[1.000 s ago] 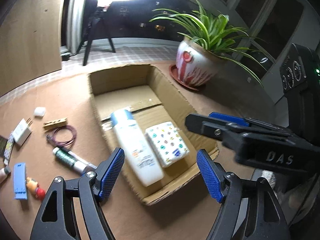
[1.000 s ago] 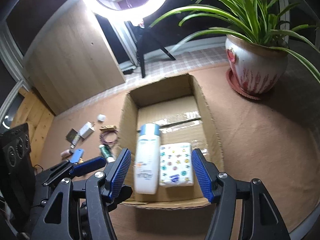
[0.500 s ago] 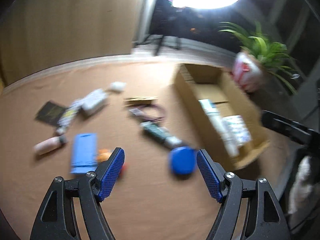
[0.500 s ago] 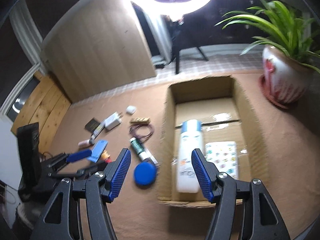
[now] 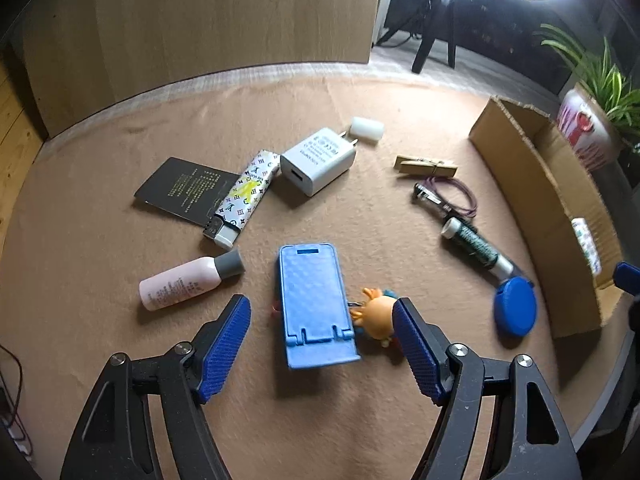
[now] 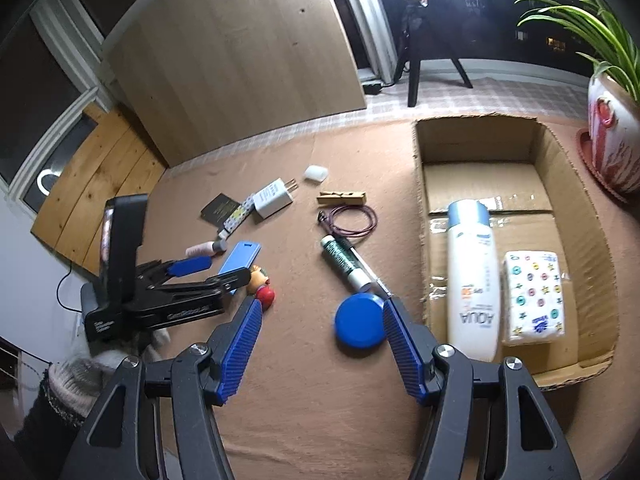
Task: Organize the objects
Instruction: 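Grasp the blue phone stand with the left tool while the right tool grasps the cartoon keychain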
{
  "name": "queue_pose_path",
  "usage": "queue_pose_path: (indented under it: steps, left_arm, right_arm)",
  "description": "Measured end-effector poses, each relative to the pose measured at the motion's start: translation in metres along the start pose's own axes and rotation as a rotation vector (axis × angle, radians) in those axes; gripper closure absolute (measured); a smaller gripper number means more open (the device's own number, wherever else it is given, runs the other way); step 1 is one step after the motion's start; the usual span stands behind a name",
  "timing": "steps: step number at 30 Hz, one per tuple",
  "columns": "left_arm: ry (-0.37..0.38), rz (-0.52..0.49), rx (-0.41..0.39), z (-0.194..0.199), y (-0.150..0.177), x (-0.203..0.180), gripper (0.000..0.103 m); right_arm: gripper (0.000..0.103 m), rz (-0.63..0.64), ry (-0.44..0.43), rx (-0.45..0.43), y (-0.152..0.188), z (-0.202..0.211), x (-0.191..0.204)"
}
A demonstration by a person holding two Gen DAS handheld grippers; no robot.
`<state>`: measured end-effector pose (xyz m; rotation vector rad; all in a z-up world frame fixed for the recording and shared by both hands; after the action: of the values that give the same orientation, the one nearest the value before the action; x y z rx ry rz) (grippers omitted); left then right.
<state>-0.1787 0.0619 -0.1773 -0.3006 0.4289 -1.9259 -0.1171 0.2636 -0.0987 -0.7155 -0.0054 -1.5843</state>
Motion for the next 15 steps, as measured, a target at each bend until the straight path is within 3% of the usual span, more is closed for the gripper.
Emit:
queue_pose_path:
  steps: [4, 7, 10, 13, 15]
  left_arm:
    - [-0.004, -0.012, 0.001, -0.003, 0.0, 0.002, 0.034]
    - [-0.006, 0.004, 0.012, -0.003, 0.003, 0.01, 0.051]
    - [0.022, 0.033, 0.025, -0.005, 0.013, 0.016, 0.053]
    - [0.005, 0.04, 0.031, -0.005, 0.023, 0.02, 0.053]
    - [0.012, 0.059, 0.029, -0.004, 0.028, 0.023, 0.059]
  right_arm:
    - [0.044, 0.014, 0.003, 0.012, 0.001, -0.006, 0.007]
    - [0.044, 0.027, 0.004, 0.02, 0.001, -0.01, 0.011]
    - [0.044, 0.046, 0.004, 0.029, 0.002, -0.015, 0.017]
    - [0.044, 0.073, 0.003, 0.047, 0.001, -0.024, 0.026]
    - [0.044, 0.089, 0.006, 0.058, 0.001, -0.032, 0.03]
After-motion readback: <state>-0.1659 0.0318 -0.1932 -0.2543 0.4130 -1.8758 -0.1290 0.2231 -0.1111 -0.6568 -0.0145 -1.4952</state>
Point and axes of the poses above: each gripper's, at about its wrist camera, not at the fingertips, and z roughly against the way its jaws point, x to its left, y to its underside, the point moved 4 cm from there along -z, roughly the way its jaws point, and after that the axes turned 13 degrees about -z, right-handed, at the moved point
